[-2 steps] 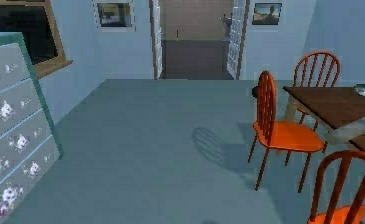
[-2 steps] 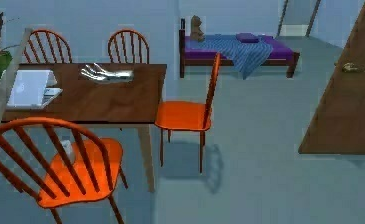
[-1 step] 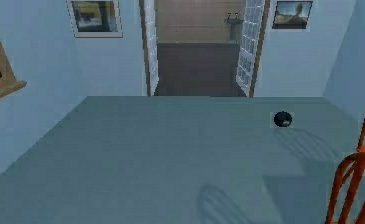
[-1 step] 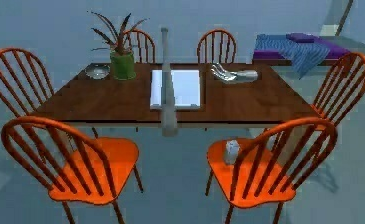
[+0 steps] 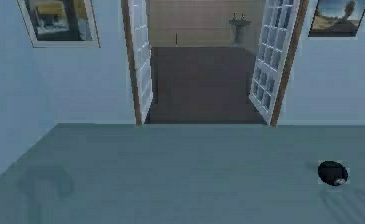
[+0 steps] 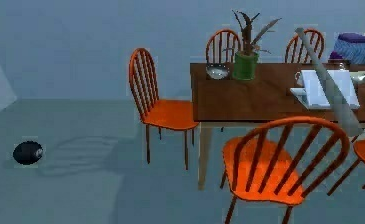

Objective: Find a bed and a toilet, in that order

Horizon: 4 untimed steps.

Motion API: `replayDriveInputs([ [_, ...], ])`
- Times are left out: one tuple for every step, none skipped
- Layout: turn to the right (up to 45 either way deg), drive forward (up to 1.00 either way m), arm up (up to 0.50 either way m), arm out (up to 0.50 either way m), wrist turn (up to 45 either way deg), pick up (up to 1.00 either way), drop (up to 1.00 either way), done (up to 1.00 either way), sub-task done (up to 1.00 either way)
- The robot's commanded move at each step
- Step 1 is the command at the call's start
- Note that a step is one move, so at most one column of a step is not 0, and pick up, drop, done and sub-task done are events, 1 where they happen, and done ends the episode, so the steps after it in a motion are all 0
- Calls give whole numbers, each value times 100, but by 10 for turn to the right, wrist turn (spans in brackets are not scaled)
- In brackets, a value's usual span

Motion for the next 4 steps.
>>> replayDriveInputs([
  [0,100,0,0,0,0,0,0,0],
  [0,100,0,0,0,0,0,0,0],
  [0,100,0,0,0,0,0,0,0],
  [60,0,0,0,0,0,0,0,0],
])
